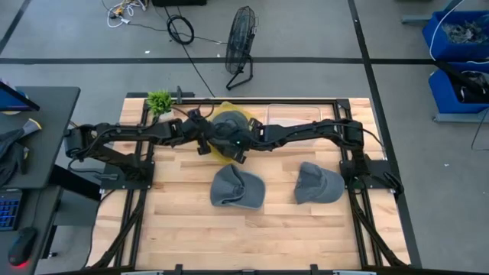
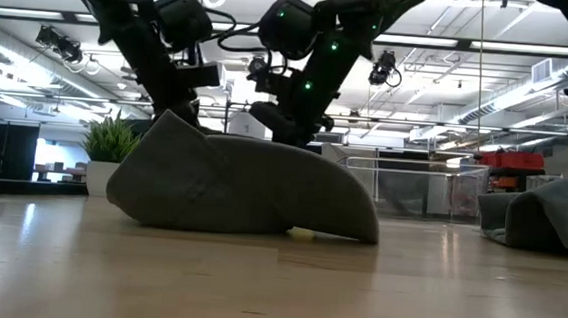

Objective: Pick & Place hat
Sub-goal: Put the gray cap into the yellow bin

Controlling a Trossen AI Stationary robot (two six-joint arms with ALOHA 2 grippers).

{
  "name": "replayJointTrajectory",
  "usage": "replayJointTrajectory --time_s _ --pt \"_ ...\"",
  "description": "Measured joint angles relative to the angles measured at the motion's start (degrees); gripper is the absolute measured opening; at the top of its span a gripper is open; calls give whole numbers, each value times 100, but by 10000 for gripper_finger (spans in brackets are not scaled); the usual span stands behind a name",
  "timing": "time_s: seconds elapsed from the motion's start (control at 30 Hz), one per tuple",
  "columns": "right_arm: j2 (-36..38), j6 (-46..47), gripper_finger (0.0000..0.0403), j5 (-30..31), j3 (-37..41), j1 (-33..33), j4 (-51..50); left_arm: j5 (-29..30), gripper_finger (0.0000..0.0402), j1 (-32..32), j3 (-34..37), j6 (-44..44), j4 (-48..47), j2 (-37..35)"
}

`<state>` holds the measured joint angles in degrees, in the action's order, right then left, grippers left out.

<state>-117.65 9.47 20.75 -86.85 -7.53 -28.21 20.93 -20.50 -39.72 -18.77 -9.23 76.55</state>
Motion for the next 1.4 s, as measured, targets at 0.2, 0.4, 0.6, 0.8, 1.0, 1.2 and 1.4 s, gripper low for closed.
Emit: replayJointTrajectory --time_s 0.2,0.4,0.6,0.8,1.0,1.2,1.4 --pt "-46 5 3 -404 24 63 305 24 105 -161 6 13 24 7" --pt "-37 62 4 -472 46 27 706 129 139 44 -43 182 166 -230" --pt "-41 677 4 -481 46 -146 773 127 161 403 -315 404 -184 -831" --pt "42 610 4 -402 46 -136 738 1241 168 368 -382 536 -591 -1191" --pt "438 474 2 -384 44 -22 683 1538 90 -267 -378 1351 -964 -1005" --pt "908 515 1 -574 35 110 -181 486 10 -908 -376 1370 -905 -695" --pt "850 752 1 -861 25 79 -214 -214 4 -1321 -380 1551 -812 -245"
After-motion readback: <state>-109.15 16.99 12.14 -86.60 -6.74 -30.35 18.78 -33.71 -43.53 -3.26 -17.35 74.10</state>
